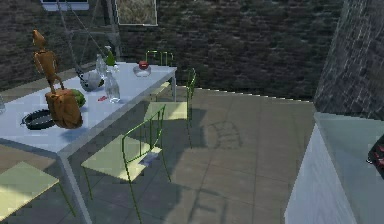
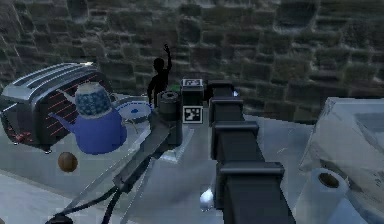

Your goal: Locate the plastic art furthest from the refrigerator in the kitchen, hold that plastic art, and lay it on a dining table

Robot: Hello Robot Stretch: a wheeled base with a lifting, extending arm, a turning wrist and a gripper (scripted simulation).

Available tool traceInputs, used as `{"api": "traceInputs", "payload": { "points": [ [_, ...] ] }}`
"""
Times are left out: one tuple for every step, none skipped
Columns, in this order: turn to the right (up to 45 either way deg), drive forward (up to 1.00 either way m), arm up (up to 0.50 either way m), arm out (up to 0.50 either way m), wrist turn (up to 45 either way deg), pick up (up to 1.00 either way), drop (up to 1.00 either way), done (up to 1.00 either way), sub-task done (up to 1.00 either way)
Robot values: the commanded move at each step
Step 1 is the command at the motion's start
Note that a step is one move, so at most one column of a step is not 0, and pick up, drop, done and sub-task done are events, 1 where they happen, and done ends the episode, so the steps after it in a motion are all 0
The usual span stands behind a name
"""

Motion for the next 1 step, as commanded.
{"api": "traceInputs", "payload": {
  "points": [
    [0.0, 0.00, 0.00, 0.00, 45.0, 0.00, 0.00, 0.00, 0.00]
  ]
}}
